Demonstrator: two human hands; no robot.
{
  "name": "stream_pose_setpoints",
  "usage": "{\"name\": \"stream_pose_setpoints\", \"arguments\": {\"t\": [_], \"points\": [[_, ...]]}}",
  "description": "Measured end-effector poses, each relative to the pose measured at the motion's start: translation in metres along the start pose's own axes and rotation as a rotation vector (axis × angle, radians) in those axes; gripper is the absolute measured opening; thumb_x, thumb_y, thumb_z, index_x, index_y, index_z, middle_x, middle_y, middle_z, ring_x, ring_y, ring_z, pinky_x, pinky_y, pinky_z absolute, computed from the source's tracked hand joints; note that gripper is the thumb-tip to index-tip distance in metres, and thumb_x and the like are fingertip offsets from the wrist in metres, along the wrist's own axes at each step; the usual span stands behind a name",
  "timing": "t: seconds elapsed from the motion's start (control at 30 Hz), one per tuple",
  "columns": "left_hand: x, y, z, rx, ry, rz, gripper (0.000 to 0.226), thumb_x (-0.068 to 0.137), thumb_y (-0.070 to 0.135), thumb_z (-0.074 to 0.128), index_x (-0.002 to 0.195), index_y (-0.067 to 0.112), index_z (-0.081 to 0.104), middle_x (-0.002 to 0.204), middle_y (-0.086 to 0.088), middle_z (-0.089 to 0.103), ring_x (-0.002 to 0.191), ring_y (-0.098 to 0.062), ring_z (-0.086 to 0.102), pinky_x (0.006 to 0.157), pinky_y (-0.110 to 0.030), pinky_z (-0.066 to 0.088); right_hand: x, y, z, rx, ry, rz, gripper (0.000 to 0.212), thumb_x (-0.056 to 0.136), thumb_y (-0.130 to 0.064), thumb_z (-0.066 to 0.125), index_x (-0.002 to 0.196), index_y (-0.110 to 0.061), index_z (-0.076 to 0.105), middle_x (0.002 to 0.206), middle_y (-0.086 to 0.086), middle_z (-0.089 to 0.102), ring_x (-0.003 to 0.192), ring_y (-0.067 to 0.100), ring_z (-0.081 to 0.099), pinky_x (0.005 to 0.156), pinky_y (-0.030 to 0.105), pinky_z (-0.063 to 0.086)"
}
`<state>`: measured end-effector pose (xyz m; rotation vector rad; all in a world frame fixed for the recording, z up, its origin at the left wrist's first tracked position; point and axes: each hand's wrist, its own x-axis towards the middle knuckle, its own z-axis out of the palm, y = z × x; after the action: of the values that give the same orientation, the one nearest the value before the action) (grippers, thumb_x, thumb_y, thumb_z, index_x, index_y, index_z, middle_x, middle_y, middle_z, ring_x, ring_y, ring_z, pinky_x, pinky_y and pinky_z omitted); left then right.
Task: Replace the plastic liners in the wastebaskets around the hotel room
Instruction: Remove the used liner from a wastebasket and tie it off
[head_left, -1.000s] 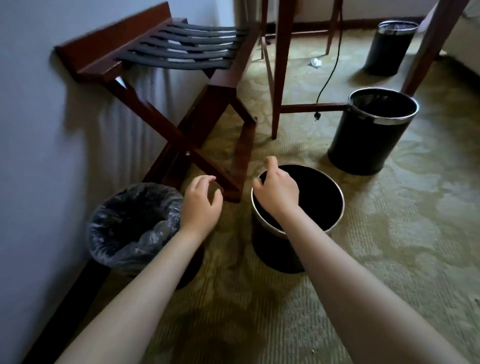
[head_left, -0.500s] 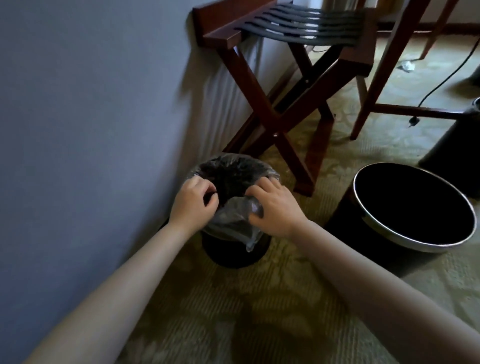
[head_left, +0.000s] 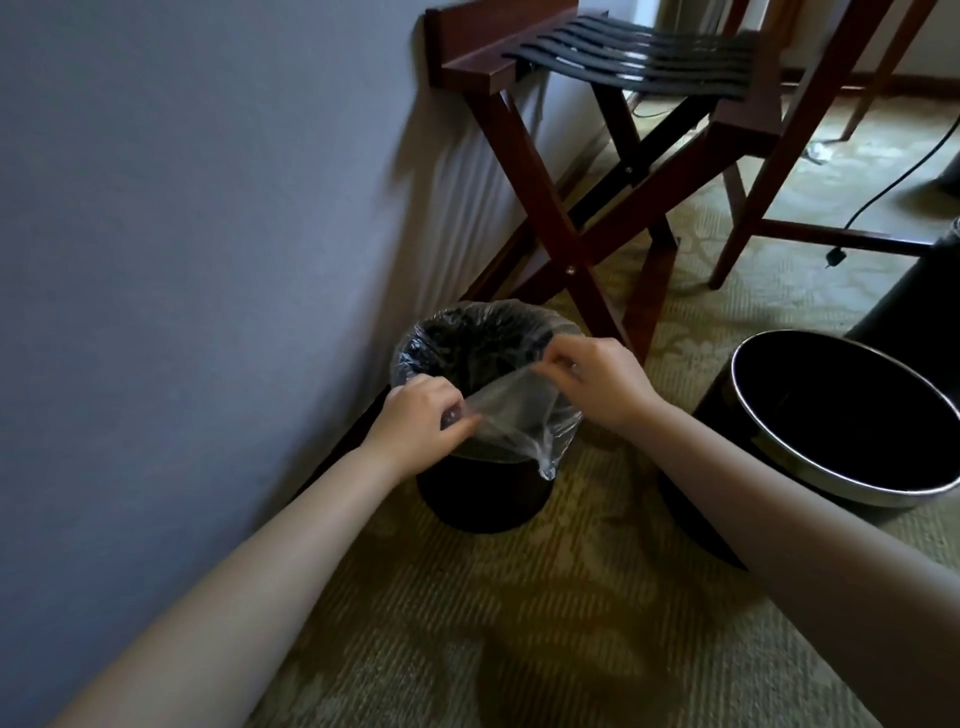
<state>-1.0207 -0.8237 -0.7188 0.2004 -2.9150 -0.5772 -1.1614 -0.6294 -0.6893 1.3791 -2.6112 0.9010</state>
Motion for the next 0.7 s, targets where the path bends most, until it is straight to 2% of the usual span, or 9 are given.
{"name": "stream_pose_setpoints", "arguments": {"t": [0.07,0.13,0.27,0.33,0.4,0.47,0.57,0.63,0.7], "points": [[0.013,0.007,-0.007,-0.139,-0.065,-0.097,0.031,0.093,0.031,0.056,0.072,0.01,0.057,0.069,-0.001,0.056,0.067,-0.014,0.05,0.068,-0.03,0.042,0.002,0.002,-0.004,0.082,0.017,0.085,0.017,0.096,-0.026,0.058,0.087,-0.011,0.062,0.069,-0.002,0.059,0.06,0.016,0.054,0.062,0.043,0.051],[0.027,0.013,-0.016,-0.274,-0.026,-0.166,0.034,0.095,0.028,0.056,0.064,0.014,0.051,0.064,-0.005,0.056,0.06,-0.015,0.049,0.063,-0.031,0.039,-0.001,0.004,-0.003,0.065,0.06,0.128,0.017,0.098,-0.029,0.052,0.094,-0.013,0.058,0.08,-0.003,0.06,0.073,0.018,0.056,0.069,0.042,0.05],[0.039,0.012,-0.024,-0.396,0.156,-0.231,0.034,0.093,0.027,0.059,0.064,0.01,0.053,0.056,-0.002,0.052,0.055,-0.015,0.047,0.058,-0.03,0.038,-0.014,0.0,0.003,-0.128,0.285,-0.083,0.05,0.086,-0.055,0.053,0.109,-0.011,0.054,0.105,0.003,0.053,0.097,0.02,0.048,0.082,0.032,0.041],[0.04,0.006,-0.023,-0.446,0.216,-0.277,0.036,0.091,0.026,0.061,0.067,0.001,0.054,0.053,0.0,0.045,0.053,-0.014,0.041,0.056,-0.03,0.033,-0.02,-0.007,0.011,-0.22,0.149,-0.192,0.07,0.078,-0.068,0.056,0.122,-0.014,0.051,0.118,0.004,0.052,0.109,0.021,0.046,0.092,0.036,0.04],[0.041,0.001,-0.02,-0.483,0.246,-0.307,0.037,0.09,0.026,0.062,0.066,0.0,0.053,0.052,0.003,0.04,0.052,-0.012,0.038,0.057,-0.029,0.031,-0.024,-0.012,0.025,-0.335,-0.101,-0.184,0.083,0.077,-0.073,0.056,0.139,-0.019,0.041,0.135,0.001,0.046,0.126,0.022,0.041,0.106,0.039,0.034],[0.04,0.002,-0.018,-0.488,0.229,-0.305,0.034,0.09,0.026,0.063,0.064,0.007,0.051,0.054,0.004,0.042,0.055,-0.011,0.039,0.057,-0.029,0.033,-0.024,-0.011,0.039,-0.413,-0.263,-0.131,0.075,0.082,-0.067,0.056,0.14,-0.022,0.04,0.135,-0.001,0.05,0.128,0.021,0.044,0.107,0.037,0.033],[0.037,0.002,-0.016,-0.405,0.193,-0.282,0.031,0.089,0.027,0.064,0.066,0.01,0.053,0.057,0.004,0.048,0.057,-0.011,0.045,0.058,-0.028,0.037,-0.017,-0.011,0.043,-0.372,-0.303,-0.156,0.036,0.09,-0.052,0.057,0.107,-0.02,0.062,0.104,-0.003,0.064,0.102,0.019,0.059,0.083,0.031,0.041],[0.035,0.0,-0.017,-0.337,0.24,-0.285,0.028,0.089,0.027,0.065,0.069,0.011,0.054,0.06,0.003,0.051,0.06,-0.012,0.048,0.06,-0.027,0.038,-0.014,-0.012,0.04,-0.274,-0.347,-0.17,0.023,0.093,-0.041,0.059,0.095,-0.02,0.067,0.096,-0.006,0.065,0.094,0.016,0.061,0.075,0.03,0.044],[0.032,-0.004,-0.017,-0.152,0.313,-0.294,0.016,0.085,0.024,0.067,0.082,0.013,0.057,0.08,-0.001,0.057,0.078,-0.018,0.054,0.067,-0.03,0.041,-0.012,-0.012,0.034,-0.191,-0.343,-0.143,0.019,0.094,-0.036,0.058,0.094,-0.022,0.07,0.093,-0.01,0.067,0.089,0.013,0.062,0.075,0.031,0.049]]}}
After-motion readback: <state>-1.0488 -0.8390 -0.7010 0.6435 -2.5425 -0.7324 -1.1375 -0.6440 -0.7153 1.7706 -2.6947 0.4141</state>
